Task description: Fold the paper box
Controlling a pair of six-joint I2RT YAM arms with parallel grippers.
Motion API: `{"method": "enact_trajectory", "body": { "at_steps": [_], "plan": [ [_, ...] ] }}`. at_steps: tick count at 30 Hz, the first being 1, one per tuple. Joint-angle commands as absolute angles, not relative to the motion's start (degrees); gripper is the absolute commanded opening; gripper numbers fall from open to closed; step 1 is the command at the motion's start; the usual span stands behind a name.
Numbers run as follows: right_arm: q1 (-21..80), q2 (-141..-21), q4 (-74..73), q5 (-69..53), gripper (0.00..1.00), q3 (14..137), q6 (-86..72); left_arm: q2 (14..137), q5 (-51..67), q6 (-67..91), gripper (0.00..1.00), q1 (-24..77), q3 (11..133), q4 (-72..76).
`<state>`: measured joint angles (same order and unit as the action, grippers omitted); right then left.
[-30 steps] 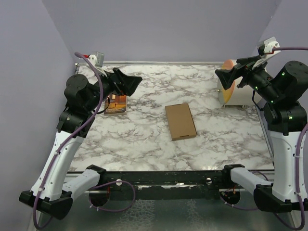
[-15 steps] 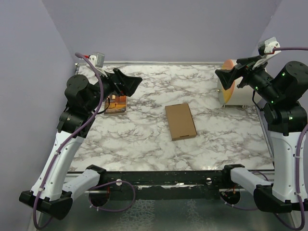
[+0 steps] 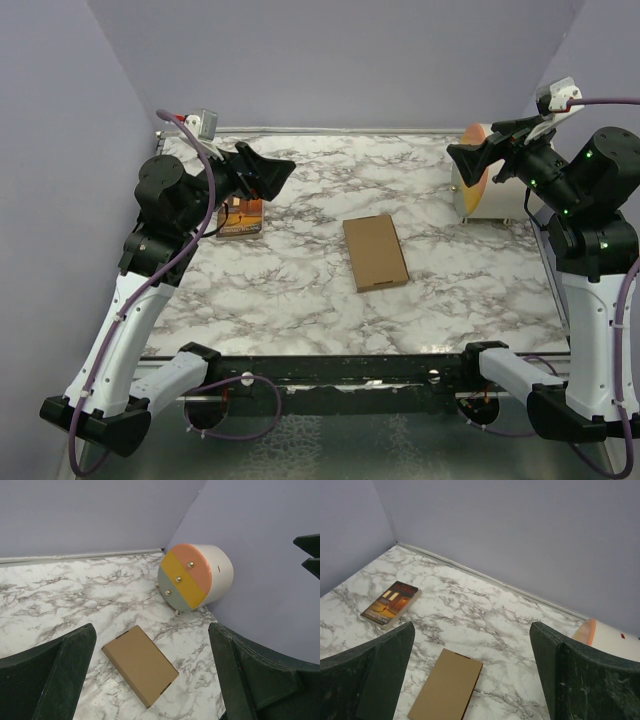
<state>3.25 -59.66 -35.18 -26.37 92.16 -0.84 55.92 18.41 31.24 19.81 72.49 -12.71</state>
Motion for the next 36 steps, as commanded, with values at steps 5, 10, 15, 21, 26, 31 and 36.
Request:
{"method": "enact_trajectory", "body": {
  "at_steps": [5,10,15,21,26,31,36],
  "plan": [
    [2.8,-59.0,-34.4,-25.9,1.00,92.2,-1.2,55.3,17.6,30.6,0.99,19.5,72.1,-12.6],
    [2.8,-59.0,-34.4,-26.0,1.00,92.0,-1.1,55.3,17.5,30.4,0.99,19.5,72.2,-12.6],
    [2.8,-59.0,-34.4,-26.2,1.00,92.0,-0.9,55.3,17.5,30.3,0.99,19.4,72.1,-12.6],
    [2.8,-58.9,-34.4,-26.2,1.00,91.9,-0.8,55.2,17.6,30.2,0.99,19.5,72.0,-12.7],
    [2.8,-58.8,-34.4,-26.4,1.00,91.7,-0.6,54.9,17.4,30.2,0.99,19.4,71.8,-12.9],
    [2.8,-58.7,-34.4,-26.4,1.00,91.7,-0.4,54.9,17.4,30.1,0.99,19.5,71.7,-12.8],
    [2.8,-58.6,-34.3,-26.8,1.00,91.3,-0.4,54.9,17.5,30.2,0.99,19.5,71.6,-12.7]
  ]
}}
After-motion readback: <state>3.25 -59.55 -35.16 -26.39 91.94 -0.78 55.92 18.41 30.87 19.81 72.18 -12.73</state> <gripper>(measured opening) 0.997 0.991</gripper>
